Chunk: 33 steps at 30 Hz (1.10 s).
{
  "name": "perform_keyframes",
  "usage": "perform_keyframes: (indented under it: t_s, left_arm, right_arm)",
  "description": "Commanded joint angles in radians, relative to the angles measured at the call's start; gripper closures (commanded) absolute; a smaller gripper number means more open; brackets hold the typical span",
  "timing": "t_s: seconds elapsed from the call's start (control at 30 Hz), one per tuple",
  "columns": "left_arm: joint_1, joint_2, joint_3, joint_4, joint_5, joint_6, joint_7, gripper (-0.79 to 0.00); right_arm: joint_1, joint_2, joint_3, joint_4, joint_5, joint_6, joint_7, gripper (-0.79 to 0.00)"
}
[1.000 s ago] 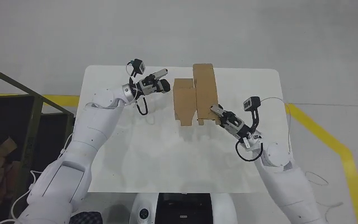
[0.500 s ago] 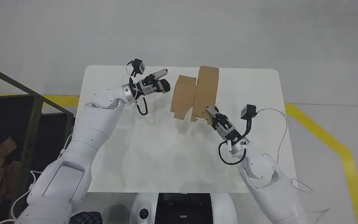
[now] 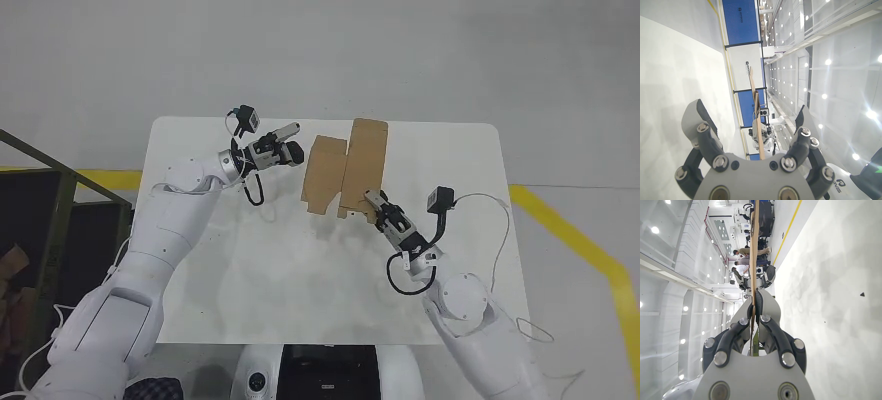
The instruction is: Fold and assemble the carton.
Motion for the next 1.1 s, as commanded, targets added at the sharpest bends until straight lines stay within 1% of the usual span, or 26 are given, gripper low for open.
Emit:
perform_keyframes:
  t_s: [0.0, 0.23, 0.33, 0.4, 0.47, 0.63, 0.77, 0.97, 1.07]
  left_arm:
    - [0.000, 0.000, 0.000, 0.000, 0.000, 0.000, 0.000, -0.785]
    - [0.000, 0.000, 0.000, 0.000, 0.000, 0.000, 0.000, -0.785]
    - [0.024, 0.004, -0.011, -0.030, 0.012, 0.012, 0.035, -0.785]
    - [0.046, 0.005, -0.026, -0.049, -0.046, 0.033, 0.005, -0.785]
    - [0.059, 0.008, -0.037, -0.056, -0.061, 0.036, -0.030, -0.785]
    - [0.081, 0.006, -0.028, -0.060, -0.078, 0.024, -0.116, -0.785]
    - [0.072, -0.002, -0.004, -0.043, -0.077, 0.005, -0.179, -0.785]
    - [0.048, -0.022, 0.053, -0.035, -0.053, -0.009, -0.248, -0.785]
    - [0.036, -0.032, 0.077, -0.031, -0.057, -0.008, -0.265, -0.785]
  right_arm:
    - [0.000, 0.000, 0.000, 0.000, 0.000, 0.000, 0.000, 0.000]
    - [0.000, 0.000, 0.000, 0.000, 0.000, 0.000, 0.000, 0.000]
    - [-0.005, -0.001, -0.001, 0.003, 0.000, 0.007, -0.006, 0.000]
    - [-0.010, -0.003, -0.002, 0.006, 0.001, 0.007, -0.014, 0.000]
    - [-0.018, -0.006, -0.001, 0.004, 0.003, 0.003, -0.035, 0.000]
    - [-0.052, -0.012, 0.000, -0.012, -0.008, -0.022, -0.108, 0.000]
    - [-0.094, -0.017, -0.003, -0.033, -0.017, -0.042, -0.176, 0.000]
    - [-0.140, -0.023, -0.016, -0.063, -0.049, -0.033, -0.224, 0.000]
    - [-0.153, -0.027, -0.024, -0.074, -0.058, -0.029, -0.244, 0.000]
